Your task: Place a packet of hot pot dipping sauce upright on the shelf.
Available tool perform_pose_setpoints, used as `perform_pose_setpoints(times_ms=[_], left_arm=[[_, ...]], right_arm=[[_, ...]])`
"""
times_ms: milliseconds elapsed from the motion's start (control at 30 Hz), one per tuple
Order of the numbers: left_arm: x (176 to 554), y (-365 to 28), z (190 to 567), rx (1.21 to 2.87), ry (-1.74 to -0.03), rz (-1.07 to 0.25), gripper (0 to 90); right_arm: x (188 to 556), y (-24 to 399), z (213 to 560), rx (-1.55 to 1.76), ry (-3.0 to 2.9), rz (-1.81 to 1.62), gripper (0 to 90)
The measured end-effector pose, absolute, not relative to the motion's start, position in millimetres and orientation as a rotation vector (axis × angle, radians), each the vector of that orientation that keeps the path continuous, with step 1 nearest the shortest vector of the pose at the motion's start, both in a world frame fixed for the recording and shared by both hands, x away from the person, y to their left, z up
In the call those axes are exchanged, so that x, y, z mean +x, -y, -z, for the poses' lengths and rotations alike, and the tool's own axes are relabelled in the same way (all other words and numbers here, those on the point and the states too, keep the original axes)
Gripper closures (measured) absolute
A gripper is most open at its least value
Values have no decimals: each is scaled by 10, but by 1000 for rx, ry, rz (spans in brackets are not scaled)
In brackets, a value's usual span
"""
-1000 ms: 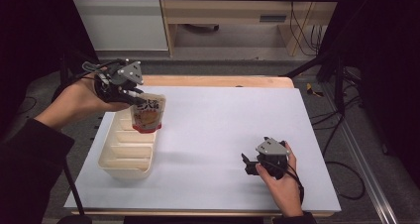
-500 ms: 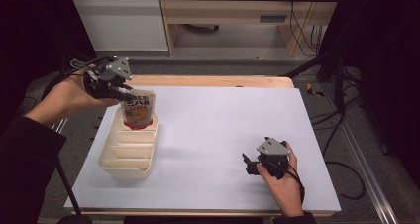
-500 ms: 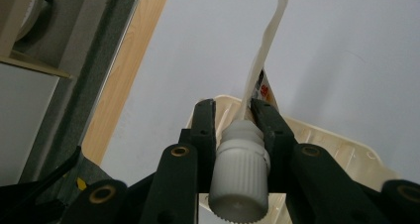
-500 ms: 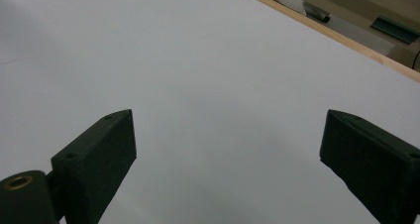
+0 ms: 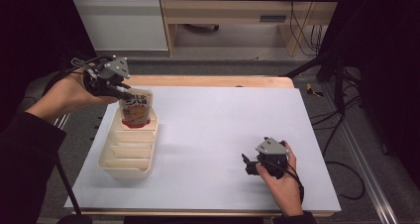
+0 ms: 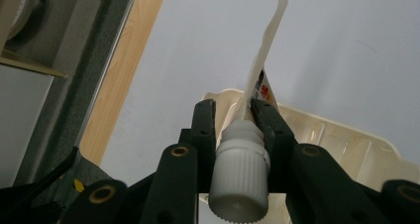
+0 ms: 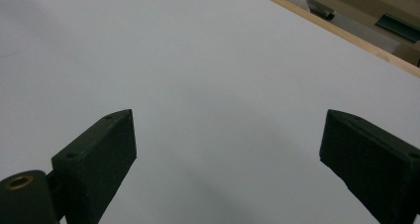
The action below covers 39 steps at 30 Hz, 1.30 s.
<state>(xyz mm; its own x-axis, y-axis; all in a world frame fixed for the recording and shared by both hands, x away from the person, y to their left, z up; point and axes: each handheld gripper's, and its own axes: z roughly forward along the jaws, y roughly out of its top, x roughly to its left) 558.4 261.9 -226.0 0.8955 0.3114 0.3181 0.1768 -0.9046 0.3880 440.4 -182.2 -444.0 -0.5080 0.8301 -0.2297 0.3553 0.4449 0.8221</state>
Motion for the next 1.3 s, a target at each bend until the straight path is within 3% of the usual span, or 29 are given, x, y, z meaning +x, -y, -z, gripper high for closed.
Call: perform_pose_setpoints(times_ms=[1300], left_arm=[[5893, -2769, 2685, 2736, -238, -447, 729]], right_arm=[[4379, 1833, 4460, 1003, -2078, -973, 89]])
